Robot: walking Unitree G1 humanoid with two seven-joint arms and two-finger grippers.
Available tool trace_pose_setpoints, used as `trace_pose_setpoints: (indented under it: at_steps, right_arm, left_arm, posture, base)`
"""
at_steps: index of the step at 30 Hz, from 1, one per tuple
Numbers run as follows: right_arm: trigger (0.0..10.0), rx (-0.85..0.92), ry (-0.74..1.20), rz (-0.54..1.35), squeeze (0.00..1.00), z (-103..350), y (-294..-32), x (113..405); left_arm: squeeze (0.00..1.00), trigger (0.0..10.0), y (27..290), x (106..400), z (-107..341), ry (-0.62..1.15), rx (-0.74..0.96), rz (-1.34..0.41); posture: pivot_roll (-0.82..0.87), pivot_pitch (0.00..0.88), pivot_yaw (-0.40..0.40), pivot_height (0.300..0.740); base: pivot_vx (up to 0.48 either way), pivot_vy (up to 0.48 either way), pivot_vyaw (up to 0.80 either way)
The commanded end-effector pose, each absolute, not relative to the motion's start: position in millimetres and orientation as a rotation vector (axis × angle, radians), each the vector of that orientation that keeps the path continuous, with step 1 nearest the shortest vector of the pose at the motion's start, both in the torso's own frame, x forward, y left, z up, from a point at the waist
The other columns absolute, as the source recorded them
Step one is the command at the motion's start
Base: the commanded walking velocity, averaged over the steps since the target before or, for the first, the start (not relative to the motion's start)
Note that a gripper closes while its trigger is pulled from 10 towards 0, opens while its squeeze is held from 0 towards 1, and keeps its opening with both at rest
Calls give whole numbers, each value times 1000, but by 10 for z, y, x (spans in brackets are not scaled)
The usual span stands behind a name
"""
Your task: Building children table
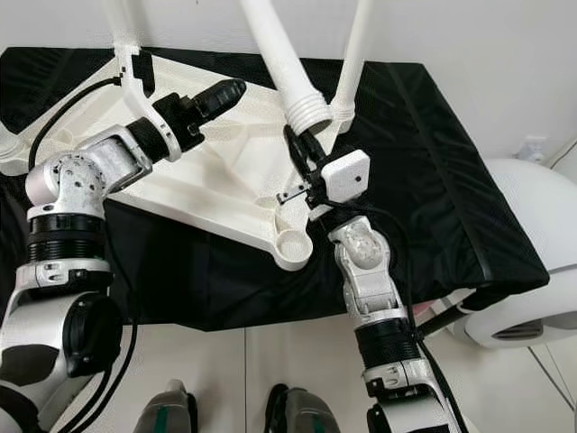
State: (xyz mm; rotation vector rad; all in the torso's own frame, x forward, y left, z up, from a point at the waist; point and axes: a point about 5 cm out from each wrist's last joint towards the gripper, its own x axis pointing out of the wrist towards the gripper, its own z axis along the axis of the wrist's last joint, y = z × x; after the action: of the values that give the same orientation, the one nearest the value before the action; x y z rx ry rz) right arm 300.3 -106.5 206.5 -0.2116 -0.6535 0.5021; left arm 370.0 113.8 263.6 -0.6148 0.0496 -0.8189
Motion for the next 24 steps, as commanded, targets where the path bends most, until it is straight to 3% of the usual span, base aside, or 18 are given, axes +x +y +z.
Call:
trace_pose_setpoints:
  at_steps: [1,24]
  right_arm:
    - [10000,-214,-659,535,0,2074,-1028,2959]
    - [10000,-257,-582,675,0,1885,-907,2792]
  left_arm:
    - [0,10000,1070,3723,2686,49,-629,-843]
    - [0,10000,1016,3870,2892,35,-668,-863]
  posture:
    - [32,37,-39,740]
    - [14,29,-28,740]
  base:
    - [0,0,0]
    - [0,0,0]
